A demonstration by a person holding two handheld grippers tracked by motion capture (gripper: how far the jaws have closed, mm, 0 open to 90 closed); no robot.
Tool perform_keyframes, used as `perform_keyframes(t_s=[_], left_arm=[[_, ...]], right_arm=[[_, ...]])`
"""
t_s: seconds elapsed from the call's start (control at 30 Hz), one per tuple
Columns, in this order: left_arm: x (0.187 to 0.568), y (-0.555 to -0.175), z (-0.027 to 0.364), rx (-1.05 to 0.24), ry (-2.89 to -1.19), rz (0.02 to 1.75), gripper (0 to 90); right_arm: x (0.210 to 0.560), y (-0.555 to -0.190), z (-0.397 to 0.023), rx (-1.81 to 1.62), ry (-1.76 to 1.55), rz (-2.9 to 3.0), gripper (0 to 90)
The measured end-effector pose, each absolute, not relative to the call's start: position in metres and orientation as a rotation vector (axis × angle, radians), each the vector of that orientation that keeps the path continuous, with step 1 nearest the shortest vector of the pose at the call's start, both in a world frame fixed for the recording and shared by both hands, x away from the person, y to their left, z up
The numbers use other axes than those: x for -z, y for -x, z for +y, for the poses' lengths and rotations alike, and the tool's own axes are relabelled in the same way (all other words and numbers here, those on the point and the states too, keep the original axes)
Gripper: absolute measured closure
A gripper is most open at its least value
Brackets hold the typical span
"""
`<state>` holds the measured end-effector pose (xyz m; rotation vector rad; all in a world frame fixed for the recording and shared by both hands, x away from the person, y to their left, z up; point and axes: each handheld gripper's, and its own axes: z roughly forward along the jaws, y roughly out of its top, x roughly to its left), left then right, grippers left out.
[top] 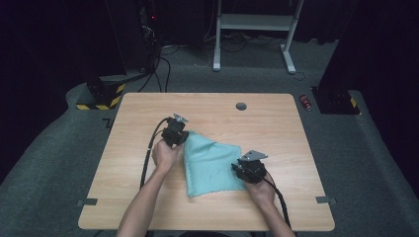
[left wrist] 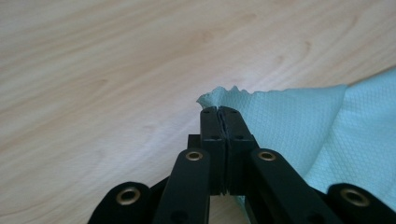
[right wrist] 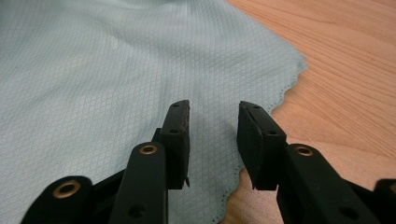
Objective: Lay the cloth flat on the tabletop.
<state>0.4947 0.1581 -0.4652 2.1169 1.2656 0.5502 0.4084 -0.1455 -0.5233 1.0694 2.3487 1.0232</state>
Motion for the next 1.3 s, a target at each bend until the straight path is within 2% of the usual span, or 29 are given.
perform_keyframes(t_s=[0.17,0.47,0.53,0.63,0.73,0.8,0.9,1.03,1.17,1.3], left_arm=[[0.475,-0.494,0.161,-0.648,-2.213,1.262,88.5],[0.488,-0.501,0.172,-0.674,-2.193,1.351,87.6],[0.493,-0.501,0.169,-0.682,-2.238,1.366,84.0],[0.491,-0.496,0.171,-0.659,-2.193,1.37,71.9],[0.484,-0.486,0.169,-0.58,-2.126,1.371,60.4],[0.484,-0.476,0.159,-0.532,-2.172,1.332,53.4],[0.487,-0.454,0.146,-0.541,-2.219,1.239,51.1],[0.503,-0.435,0.147,-0.529,-2.218,1.226,53.2],[0.511,-0.424,0.156,-0.518,-2.146,1.257,51.7],[0.513,-0.415,0.162,-0.555,-2.149,1.236,49.3]], right_arm=[[0.523,-0.408,-0.145,-1.021,-1.068,2.348,64.4],[0.523,-0.407,-0.145,-1.019,-1.064,2.35,65.0],[0.523,-0.407,-0.144,-1.014,-1.05,2.348,65.3],[0.523,-0.407,-0.144,-1.014,-1.049,2.348,65.3],[0.523,-0.407,-0.145,-1.015,-1.052,2.35,65.2],[0.523,-0.407,-0.144,-1.013,-1.047,2.348,63.2],[0.523,-0.407,-0.144,-1.021,-1.01,2.344,59.5],[0.514,-0.415,-0.145,-1.076,-0.995,2.314,56.3],[0.498,-0.437,-0.151,-1.173,-1.093,2.309,55.0],[0.493,-0.464,-0.154,-1.202,-1.212,2.26,54.0]])
